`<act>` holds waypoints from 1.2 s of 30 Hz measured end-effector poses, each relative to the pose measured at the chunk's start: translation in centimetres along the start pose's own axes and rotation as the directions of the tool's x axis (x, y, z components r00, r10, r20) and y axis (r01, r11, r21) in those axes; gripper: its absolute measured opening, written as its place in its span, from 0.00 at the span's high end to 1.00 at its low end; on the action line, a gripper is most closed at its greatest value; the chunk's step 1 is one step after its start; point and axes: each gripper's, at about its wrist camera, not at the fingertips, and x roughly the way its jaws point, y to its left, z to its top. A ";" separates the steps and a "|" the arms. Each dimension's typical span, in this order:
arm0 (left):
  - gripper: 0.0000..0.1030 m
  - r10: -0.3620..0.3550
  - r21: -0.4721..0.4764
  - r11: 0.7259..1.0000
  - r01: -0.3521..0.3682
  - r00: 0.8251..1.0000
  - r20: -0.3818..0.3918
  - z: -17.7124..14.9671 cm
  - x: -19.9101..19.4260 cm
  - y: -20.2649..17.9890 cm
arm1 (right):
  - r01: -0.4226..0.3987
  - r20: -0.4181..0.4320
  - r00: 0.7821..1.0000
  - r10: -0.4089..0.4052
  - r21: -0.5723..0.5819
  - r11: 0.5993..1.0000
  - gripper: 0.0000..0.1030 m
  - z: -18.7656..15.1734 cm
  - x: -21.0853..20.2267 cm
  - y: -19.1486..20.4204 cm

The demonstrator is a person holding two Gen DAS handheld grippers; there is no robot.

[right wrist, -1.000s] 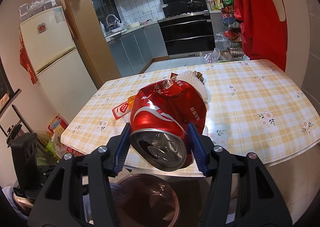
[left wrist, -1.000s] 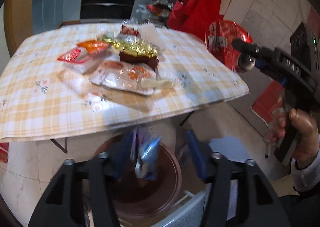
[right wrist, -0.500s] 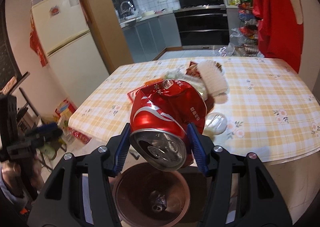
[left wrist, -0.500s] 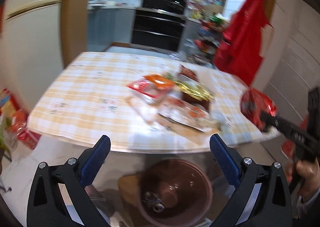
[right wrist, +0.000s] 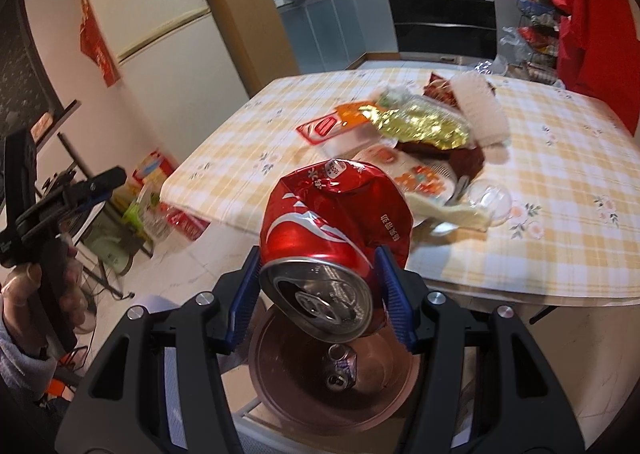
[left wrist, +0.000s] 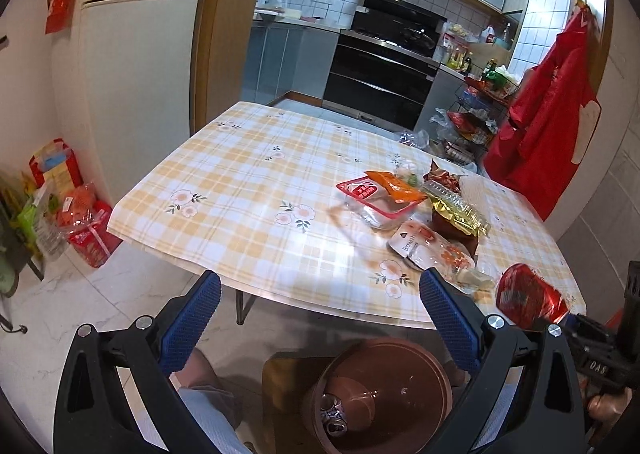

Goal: Collect trash
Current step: 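Carry both crushed cans over the brown bin and open both tools to drop them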

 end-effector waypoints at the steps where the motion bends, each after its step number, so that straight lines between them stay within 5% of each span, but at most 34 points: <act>1: 0.06 0.000 0.000 1.000 0.000 1.000 -0.001 -0.1 0.1 0.0 | -0.003 -0.006 1.000 0.003 -0.002 1.000 0.44 -0.1 0.1 0.2; 12: 0.06 0.003 0.013 1.000 -0.003 1.000 -0.010 -0.5 0.6 -0.1 | -0.042 -0.040 0.998 0.040 -0.039 0.998 0.42 -0.5 0.6 1.6; 17: 0.06 0.003 0.011 1.000 -0.003 1.000 -0.012 -0.5 0.6 -0.2 | 0.002 -0.021 1.000 -0.003 -0.034 0.999 0.19 -0.4 0.3 1.3; 21: 0.06 0.003 0.013 1.000 -0.003 1.000 -0.013 -0.5 0.7 -0.2 | 0.047 -0.006 0.999 -0.047 -0.015 0.999 0.10 -0.3 0.1 0.6; 36: 0.06 0.007 0.030 1.000 -0.005 0.999 -0.052 -1.2 2.2 -0.3 | 0.131 0.001 0.991 -0.131 0.026 0.991 0.08 -0.4 0.4 -2.2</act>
